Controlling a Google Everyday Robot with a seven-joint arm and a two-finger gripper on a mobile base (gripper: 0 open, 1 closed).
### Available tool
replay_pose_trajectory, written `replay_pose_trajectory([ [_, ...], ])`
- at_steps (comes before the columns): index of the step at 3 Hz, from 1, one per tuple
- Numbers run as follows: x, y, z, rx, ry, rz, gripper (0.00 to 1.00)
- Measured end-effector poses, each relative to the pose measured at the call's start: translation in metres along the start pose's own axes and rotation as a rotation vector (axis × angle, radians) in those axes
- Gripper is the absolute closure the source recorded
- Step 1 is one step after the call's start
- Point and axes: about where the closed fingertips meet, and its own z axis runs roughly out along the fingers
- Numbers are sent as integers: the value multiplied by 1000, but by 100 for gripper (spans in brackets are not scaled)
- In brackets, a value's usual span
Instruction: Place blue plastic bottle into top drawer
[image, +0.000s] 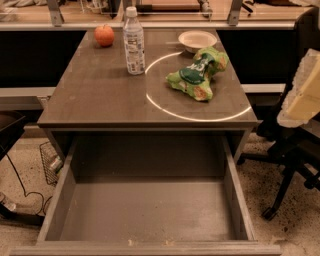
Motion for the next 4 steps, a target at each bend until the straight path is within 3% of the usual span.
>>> replay_pose_trajectory([
  [1,-3,-4,-1,15,-7,2,0],
  [2,-14,-17,-6,69,-29,8,0],
  [3,-11,-35,31,64,-124,153,0],
  [4,-38,-46,100,-26,-330,380,0],
])
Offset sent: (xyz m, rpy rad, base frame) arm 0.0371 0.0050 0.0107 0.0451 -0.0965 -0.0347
